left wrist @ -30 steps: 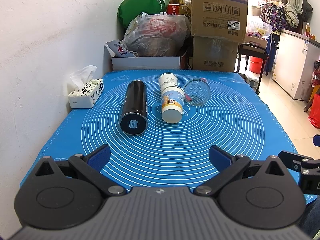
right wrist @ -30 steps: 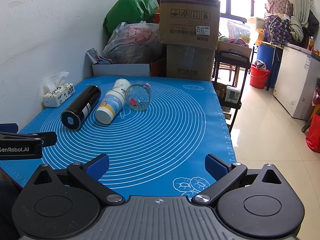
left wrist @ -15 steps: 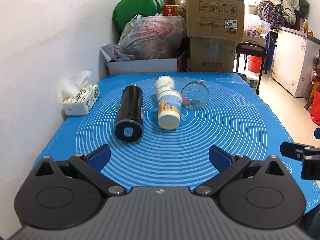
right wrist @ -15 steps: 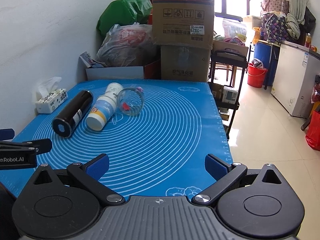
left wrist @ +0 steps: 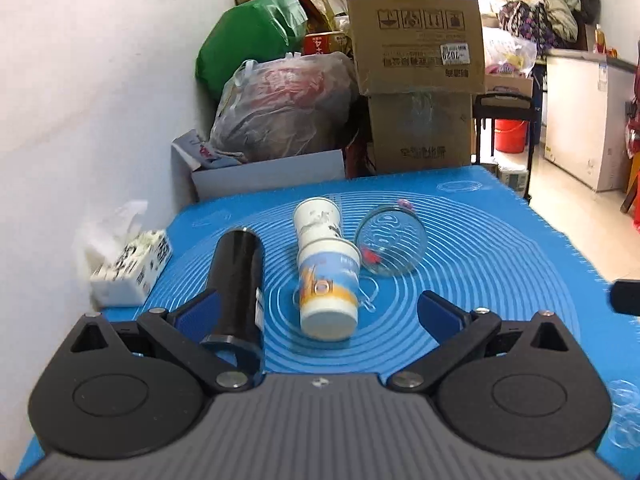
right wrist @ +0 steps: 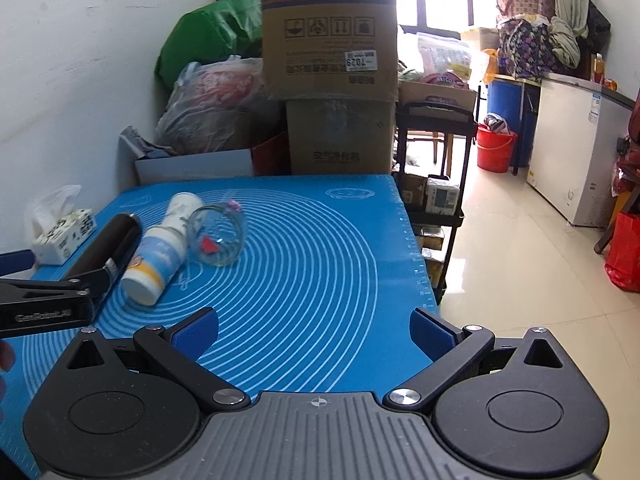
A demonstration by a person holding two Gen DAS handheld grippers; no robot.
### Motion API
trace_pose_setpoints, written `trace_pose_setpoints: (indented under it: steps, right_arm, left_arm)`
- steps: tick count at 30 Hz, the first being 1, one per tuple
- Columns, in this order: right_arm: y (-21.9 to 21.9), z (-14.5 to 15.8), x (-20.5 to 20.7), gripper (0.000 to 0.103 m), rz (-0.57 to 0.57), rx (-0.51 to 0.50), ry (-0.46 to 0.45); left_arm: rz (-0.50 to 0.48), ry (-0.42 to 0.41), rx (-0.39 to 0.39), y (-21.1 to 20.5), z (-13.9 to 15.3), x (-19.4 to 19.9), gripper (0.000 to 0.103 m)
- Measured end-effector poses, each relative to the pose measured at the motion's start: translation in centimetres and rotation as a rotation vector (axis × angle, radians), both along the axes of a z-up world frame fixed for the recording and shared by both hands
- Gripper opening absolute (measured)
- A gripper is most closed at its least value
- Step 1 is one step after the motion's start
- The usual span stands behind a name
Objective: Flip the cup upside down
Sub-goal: 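Move the left gripper to the printed paper cup and close around it, then lift the paper cup with the left gripper, lay it on its side, release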
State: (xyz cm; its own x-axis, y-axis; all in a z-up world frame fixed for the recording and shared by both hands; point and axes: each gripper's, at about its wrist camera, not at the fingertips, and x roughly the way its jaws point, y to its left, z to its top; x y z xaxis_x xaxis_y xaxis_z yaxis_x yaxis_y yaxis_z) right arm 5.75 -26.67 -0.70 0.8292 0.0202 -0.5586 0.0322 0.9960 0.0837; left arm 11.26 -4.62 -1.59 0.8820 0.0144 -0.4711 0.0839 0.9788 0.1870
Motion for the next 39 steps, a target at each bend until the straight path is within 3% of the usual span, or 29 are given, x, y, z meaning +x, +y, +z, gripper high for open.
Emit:
trace_pose_setpoints:
  steps: [10,18,21,23,25,34,39]
  right_arm:
    - [-1.2,-2.1,4.1,0.103,-0.020,-0.002,0.033]
    - [-1.2,-3.9,5.5,0.103,-0.011,0.013,0.062]
    - [-1.4,-4.3,5.7,0.103,-0.013,0.019,0.069]
    - [-1.4,-4.4,5.8,0.103,-0.014,0.025,0.073]
    - [-1.5,-4.5,5.8,0.103,-0.013,0.028,0.076]
    - [-1.3,-4.2,5.5,0.103,-0.005,0.023,0.074]
    - [-0.9,-3.3,4.3,0.103,0.007,0.007,0.063]
  left_arm:
    - [0.014,0.059,0.009,-1.2,-3.2,7.4,0.103]
    - [0.034,0.131,0.013,-2.0,-5.6,10.8,0.102]
    - [0.035,0.183,0.020,-2.2,-6.4,11.7,0.077]
    - [0.044,0.216,0.023,-2.2,-7.0,12.2,0.071]
    - [0.045,0.231,0.014,-2.0,-7.3,12.3,0.060]
    - [0.063,0.190,-0.002,-1.2,-5.6,10.5,0.059]
    - [0.055,0.199,-0.041,-0.5,-4.0,7.2,0.059]
